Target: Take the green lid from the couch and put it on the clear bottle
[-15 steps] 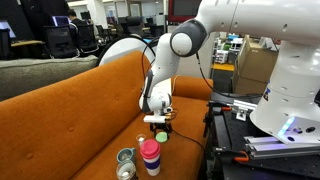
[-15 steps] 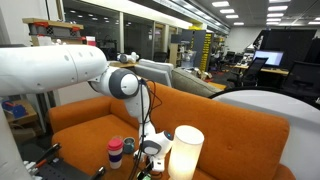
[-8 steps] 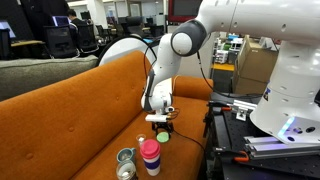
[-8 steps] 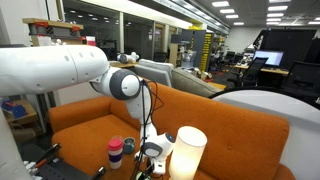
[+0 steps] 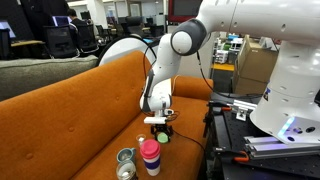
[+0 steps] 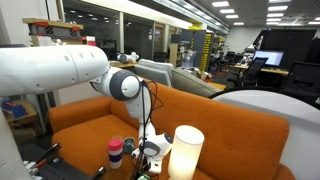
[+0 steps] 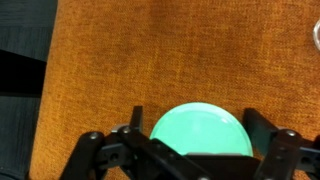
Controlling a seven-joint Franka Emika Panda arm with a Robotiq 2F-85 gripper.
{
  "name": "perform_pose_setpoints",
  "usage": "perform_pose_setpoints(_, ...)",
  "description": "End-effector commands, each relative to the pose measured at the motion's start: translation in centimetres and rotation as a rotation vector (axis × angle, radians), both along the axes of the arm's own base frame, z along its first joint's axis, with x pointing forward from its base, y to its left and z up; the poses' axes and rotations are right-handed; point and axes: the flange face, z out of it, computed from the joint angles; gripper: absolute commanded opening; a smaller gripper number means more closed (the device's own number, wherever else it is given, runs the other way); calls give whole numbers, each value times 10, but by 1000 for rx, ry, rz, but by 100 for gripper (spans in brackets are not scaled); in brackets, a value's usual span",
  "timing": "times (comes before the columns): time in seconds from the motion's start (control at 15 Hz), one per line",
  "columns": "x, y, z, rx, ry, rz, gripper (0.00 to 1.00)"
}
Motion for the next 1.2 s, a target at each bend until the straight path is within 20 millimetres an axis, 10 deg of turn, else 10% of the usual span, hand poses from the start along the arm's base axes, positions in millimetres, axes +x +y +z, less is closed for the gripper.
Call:
perform_pose_setpoints(0.0,-3,-3,0,35,12,-30,100)
perform_pose_setpoints(1.13,-7,-22,3,-53,79,25,100)
